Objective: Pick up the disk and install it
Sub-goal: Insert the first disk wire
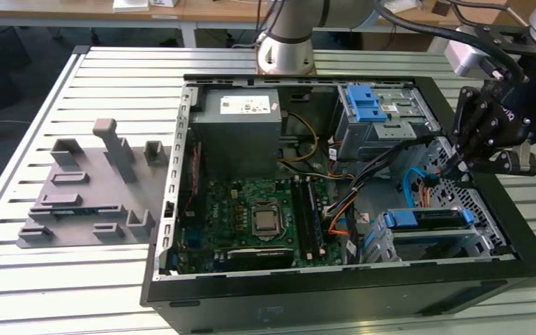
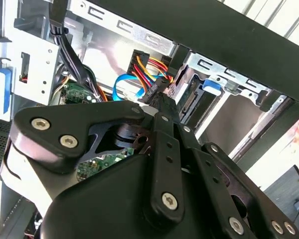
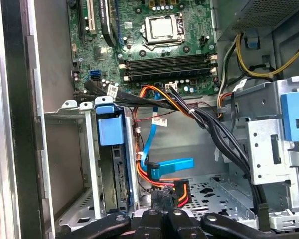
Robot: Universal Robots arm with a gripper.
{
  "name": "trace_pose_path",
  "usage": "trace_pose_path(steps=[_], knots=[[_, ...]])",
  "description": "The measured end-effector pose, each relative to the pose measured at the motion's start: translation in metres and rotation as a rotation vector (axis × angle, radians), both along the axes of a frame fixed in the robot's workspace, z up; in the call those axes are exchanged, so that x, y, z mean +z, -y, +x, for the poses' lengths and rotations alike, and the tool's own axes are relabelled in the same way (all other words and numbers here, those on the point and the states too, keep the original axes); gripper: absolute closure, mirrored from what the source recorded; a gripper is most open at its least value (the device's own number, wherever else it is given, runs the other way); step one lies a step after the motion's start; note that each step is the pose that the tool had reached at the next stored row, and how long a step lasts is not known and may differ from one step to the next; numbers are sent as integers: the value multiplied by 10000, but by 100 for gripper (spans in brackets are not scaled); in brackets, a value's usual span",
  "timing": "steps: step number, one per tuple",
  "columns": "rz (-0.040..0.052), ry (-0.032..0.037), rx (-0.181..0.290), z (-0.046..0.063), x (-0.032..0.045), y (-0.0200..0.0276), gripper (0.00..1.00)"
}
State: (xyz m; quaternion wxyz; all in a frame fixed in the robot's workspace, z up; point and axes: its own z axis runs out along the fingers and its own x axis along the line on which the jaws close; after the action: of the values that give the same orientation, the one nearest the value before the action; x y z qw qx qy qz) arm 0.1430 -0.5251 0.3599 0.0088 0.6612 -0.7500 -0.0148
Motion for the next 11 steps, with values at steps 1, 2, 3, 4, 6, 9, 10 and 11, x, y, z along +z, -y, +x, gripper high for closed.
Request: trace_pose_path(steps=[1, 2, 3, 4, 6, 9, 10, 11], knots=[[1, 0, -70, 1, -1, -5, 89], [1, 0, -149, 2, 0, -10, 89], [1, 0, -229, 3, -1, -14, 89], [1, 0, -316, 4, -1, -18, 89], [1, 0, -461, 4, 2, -30, 89], [-20, 0, -609, 8, 23, -51, 89], [-31, 1, -657, 10, 28, -58, 89], [-45, 1, -705, 14, 29, -64, 89]])
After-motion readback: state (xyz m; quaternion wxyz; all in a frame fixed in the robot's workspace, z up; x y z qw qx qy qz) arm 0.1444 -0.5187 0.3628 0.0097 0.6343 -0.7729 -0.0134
